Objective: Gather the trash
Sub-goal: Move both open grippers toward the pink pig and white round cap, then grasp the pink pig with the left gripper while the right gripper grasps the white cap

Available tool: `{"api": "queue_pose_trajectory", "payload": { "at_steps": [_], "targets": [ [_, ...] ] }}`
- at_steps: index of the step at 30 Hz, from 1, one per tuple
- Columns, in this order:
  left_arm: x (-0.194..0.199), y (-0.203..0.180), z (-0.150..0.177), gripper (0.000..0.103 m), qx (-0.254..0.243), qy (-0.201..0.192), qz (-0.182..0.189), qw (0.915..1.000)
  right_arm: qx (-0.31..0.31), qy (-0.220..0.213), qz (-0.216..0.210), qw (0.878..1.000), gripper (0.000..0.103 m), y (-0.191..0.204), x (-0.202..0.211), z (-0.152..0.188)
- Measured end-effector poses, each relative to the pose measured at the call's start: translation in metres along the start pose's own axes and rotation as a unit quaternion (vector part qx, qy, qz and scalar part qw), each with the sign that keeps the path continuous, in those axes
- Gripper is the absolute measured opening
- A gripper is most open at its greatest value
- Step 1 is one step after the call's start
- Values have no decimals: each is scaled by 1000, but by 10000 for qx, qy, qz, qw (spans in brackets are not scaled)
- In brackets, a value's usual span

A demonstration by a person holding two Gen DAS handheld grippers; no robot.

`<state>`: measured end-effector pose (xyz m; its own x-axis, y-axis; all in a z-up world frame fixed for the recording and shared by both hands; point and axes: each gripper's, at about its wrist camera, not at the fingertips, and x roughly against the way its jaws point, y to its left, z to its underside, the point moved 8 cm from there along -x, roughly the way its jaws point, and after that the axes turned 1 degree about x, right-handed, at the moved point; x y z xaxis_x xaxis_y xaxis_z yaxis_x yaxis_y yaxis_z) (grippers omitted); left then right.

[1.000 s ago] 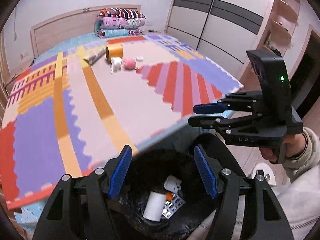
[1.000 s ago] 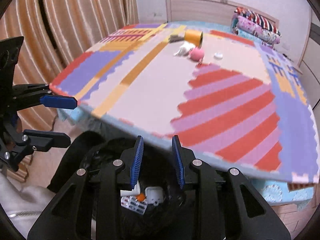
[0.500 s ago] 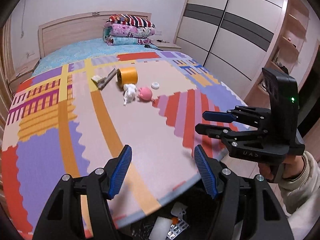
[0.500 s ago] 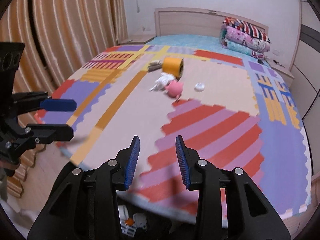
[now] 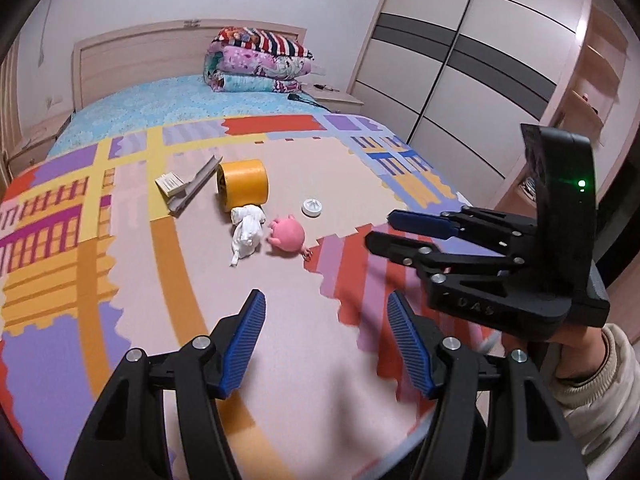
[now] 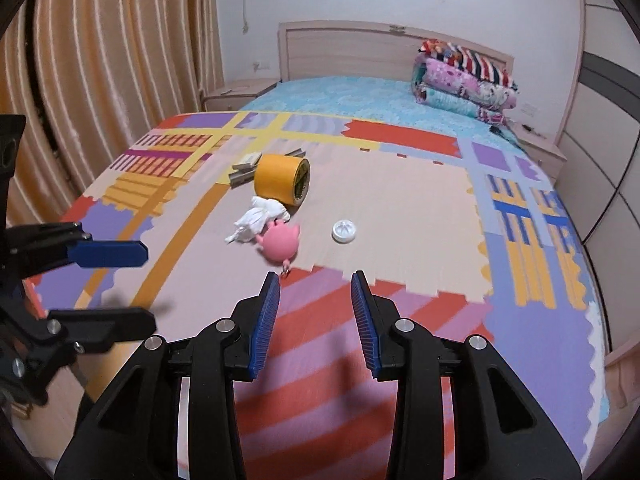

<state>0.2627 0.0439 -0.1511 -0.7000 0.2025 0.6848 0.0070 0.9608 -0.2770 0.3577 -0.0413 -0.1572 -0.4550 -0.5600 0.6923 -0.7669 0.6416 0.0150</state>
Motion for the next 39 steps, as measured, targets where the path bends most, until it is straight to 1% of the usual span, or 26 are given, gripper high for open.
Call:
{"api": "queue_pose_trajectory", "payload": {
  "at_steps": [3,9,11,13,16,18,22,24,25,27,29,32,34,39],
  "targets": [
    [-16,7,-3,61,141,94,-21,9999,-66,148,2,9999,37,-6,-21,-1],
    [-39,16,-12,61,399,180,39,9990,-118,266,83,9995,37,-18,-51,-9],
    [-45,19,-16,56,435,188,18,9989,-129,274,34,9995,37,-22,-59,-13],
    [-52,19,-20,54,473,200,46,9987,-126,298,20,9995,37,-24,-64,-16],
    [-60,23,-24,54,529,236,0,9983,-108,316,66,9994,37,-28,-71,-20],
    [-64,25,-25,52,613,229,22,9979,-139,332,-20,9993,37,-30,-76,-22],
    [-70,27,-27,45,641,216,57,9977,76,327,-80,9994,37,-29,-80,-24],
    [-73,28,-27,44,684,220,109,9974,296,320,-74,9990,35,-26,-81,-24],
    [-74,28,-28,44,689,216,112,9973,363,325,-58,9988,34,-26,-82,-24],
    [-76,29,-28,44,702,237,104,9972,485,321,-118,9982,24,-24,-81,-25],
    [-79,30,-28,42,737,247,122,9969,577,314,-169,9977,21,-22,-81,-25],
    [-82,32,-30,41,799,244,142,9964,620,313,-182,9974,21,-21,-82,-26],
    [-84,35,-32,41,926,250,208,9952,611,310,-165,9975,21,-21,-82,-26],
    [-90,36,-37,41,957,255,170,9949,470,258,45,9986,21,-34,-75,-22]
  ]
}}
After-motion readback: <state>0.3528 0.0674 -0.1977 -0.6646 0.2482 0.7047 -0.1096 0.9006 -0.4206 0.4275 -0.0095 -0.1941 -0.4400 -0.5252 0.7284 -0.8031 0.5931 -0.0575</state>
